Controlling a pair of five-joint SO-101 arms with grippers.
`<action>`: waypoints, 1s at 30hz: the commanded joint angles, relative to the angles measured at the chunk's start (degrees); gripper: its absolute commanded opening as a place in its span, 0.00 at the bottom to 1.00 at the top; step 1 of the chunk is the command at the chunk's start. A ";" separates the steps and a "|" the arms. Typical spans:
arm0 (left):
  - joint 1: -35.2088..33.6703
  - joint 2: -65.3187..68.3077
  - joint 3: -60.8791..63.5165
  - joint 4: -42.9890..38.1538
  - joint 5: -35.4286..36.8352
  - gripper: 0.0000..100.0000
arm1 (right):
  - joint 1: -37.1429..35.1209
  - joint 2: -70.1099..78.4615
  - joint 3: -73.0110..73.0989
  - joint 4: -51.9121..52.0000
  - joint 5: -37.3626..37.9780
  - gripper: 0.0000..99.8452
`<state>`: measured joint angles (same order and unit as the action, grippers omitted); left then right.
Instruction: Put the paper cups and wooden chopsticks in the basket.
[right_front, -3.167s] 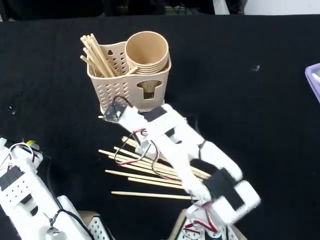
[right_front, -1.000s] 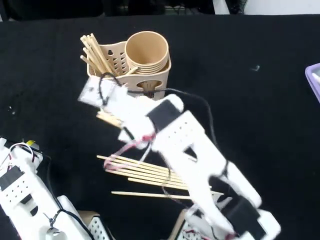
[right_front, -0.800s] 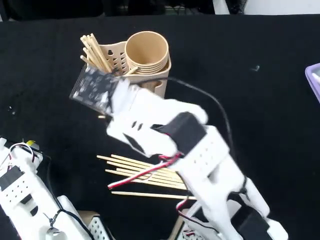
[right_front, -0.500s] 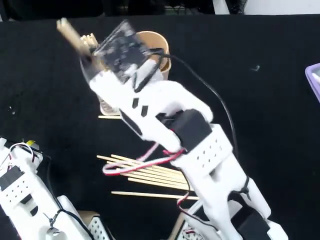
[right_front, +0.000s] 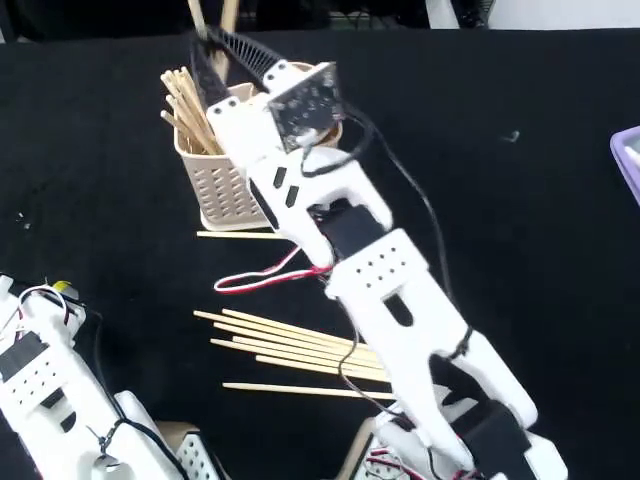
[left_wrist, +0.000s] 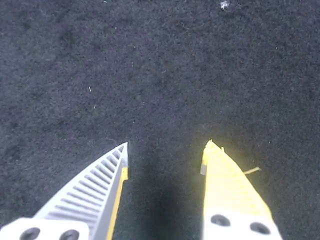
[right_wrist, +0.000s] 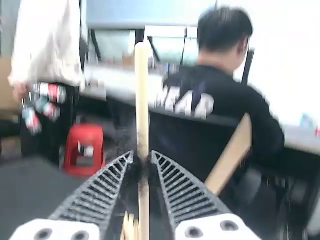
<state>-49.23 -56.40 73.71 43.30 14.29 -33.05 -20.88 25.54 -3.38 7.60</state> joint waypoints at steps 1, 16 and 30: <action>0.04 -0.88 -2.59 -0.79 0.35 0.24 | 0.09 -1.10 -0.75 6.42 -0.53 0.06; 0.04 -0.88 -2.59 -0.79 0.35 0.24 | -1.23 -21.41 -3.91 30.68 -0.53 0.18; 0.13 -0.88 -2.59 -0.79 0.44 0.24 | -1.32 -33.19 3.91 80.53 5.45 0.18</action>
<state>-49.23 -56.40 73.71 43.30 14.29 -33.41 -53.58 25.89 68.00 8.66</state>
